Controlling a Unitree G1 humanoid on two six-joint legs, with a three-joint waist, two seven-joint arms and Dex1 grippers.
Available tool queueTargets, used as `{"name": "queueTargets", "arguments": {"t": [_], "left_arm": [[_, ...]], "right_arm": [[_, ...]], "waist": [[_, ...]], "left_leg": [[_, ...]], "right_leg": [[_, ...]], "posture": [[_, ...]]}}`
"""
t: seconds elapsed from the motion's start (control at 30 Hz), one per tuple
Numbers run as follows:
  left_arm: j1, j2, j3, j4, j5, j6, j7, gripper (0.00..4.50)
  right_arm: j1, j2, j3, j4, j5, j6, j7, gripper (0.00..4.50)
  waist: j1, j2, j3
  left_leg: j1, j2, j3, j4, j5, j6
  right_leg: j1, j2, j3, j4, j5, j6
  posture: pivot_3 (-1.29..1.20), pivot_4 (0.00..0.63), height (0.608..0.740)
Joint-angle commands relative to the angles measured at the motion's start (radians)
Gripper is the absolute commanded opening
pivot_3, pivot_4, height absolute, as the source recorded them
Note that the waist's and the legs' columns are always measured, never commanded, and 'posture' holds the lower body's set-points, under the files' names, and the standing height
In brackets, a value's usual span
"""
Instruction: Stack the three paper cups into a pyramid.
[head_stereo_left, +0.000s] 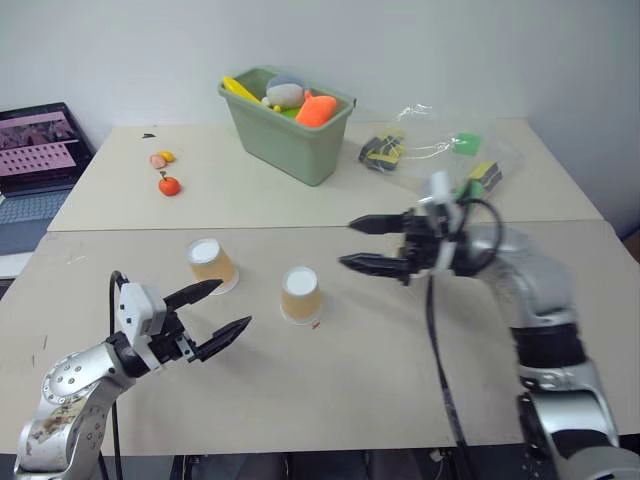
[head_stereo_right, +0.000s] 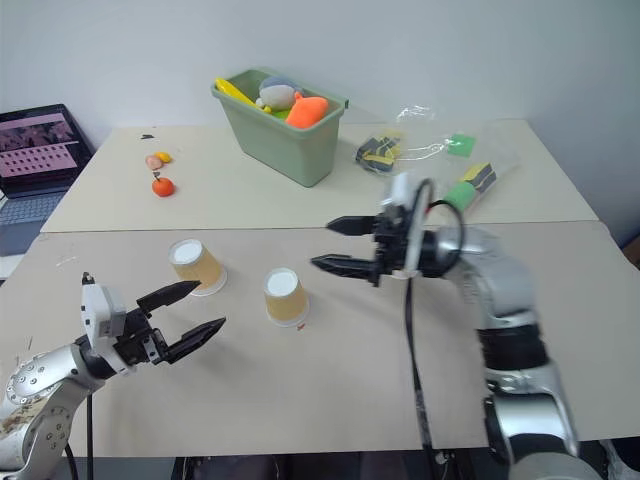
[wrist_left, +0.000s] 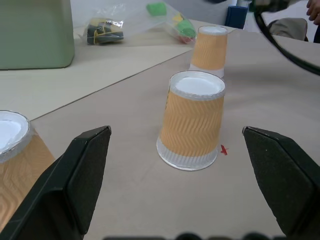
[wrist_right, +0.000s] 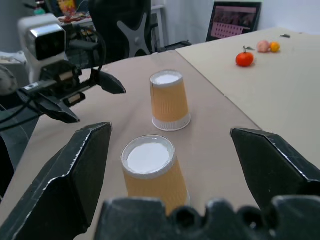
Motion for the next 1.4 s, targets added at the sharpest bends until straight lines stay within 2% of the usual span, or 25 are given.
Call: {"name": "queueTargets", "arguments": {"t": [0.03, 0.13, 0.27, 0.57, 0.77, 1.3, 1.4], "left_arm": [[-0.015, 0.002, -0.001, -0.007, -0.012, -0.011, -0.009, 4.50], [-0.023, 0.003, -0.008, -0.005, -0.012, -0.008, -0.015, 4.50], [-0.043, 0.018, -0.022, 0.008, -0.005, -0.012, -0.039, 4.50], [-0.136, 0.035, -0.044, 0.033, -0.009, 0.009, -0.053, 4.50], [-0.150, 0.025, -0.059, 0.022, -0.010, 0.021, -0.037, 4.50], [-0.141, 0.020, -0.054, -0.060, -0.028, 0.072, 0.037, 4.50], [-0.131, 0.021, -0.046, -0.070, -0.030, 0.078, 0.047, 4.50]], "right_arm": [[0.045, -0.054, -0.105, -0.030, -0.007, -0.011, -0.080, 4.44], [0.077, -0.090, -0.152, 0.007, -0.038, -0.056, -0.122, 4.44], [0.157, -0.122, -0.137, 0.083, -0.150, -0.187, -0.154, 4.44], [0.187, -0.071, -0.072, 0.205, -0.230, -0.335, -0.171, 4.44], [0.163, -0.043, -0.073, 0.291, -0.253, -0.399, -0.188, 4.44], [-0.022, 0.036, -0.008, 0.523, -0.308, -0.508, -0.157, 4.44], [-0.042, 0.053, -0.012, 0.564, -0.309, -0.529, -0.158, 3.69]], "waist": [[-0.002, 0.000, 0.000], [-0.002, 0.000, 0.000], [-0.002, 0.000, 0.000], [-0.013, 0.000, 0.000], [-0.018, 0.000, 0.000], [-0.022, 0.000, 0.000], [-0.021, 0.000, 0.000]], "left_leg": [[0.000, 0.000, 0.000, 0.000, 0.000, 0.000], [-0.003, 0.000, 0.003, 0.001, 0.000, 0.000], [-0.002, 0.001, 0.004, 0.002, 0.000, 0.000], [0.001, 0.001, 0.006, 0.003, 0.001, -0.002], [0.000, 0.001, 0.006, 0.003, 0.001, -0.002], [0.001, 0.001, 0.007, 0.002, 0.001, -0.002], [0.001, 0.001, 0.007, 0.002, 0.001, -0.002]], "right_leg": [[0.000, 0.000, 0.000, 0.000, 0.000, 0.000], [0.001, 0.000, 0.002, 0.000, 0.000, 0.000], [0.004, 0.000, 0.002, 0.000, 0.000, 0.001], [0.006, 0.001, 0.005, 0.001, 0.002, 0.001], [0.005, 0.001, 0.005, 0.000, 0.002, 0.001], [0.004, 0.002, 0.006, 0.000, 0.002, 0.001], [0.004, 0.002, 0.006, 0.000, 0.002, 0.001]], "posture": [[0.00, 0.150, 0.740], [0.00, 0.150, 0.740], [0.00, 0.150, 0.740], [0.00, 0.150, 0.740], [0.00, 0.150, 0.740], [0.00, 0.150, 0.740], [0.00, 0.150, 0.740]]}}
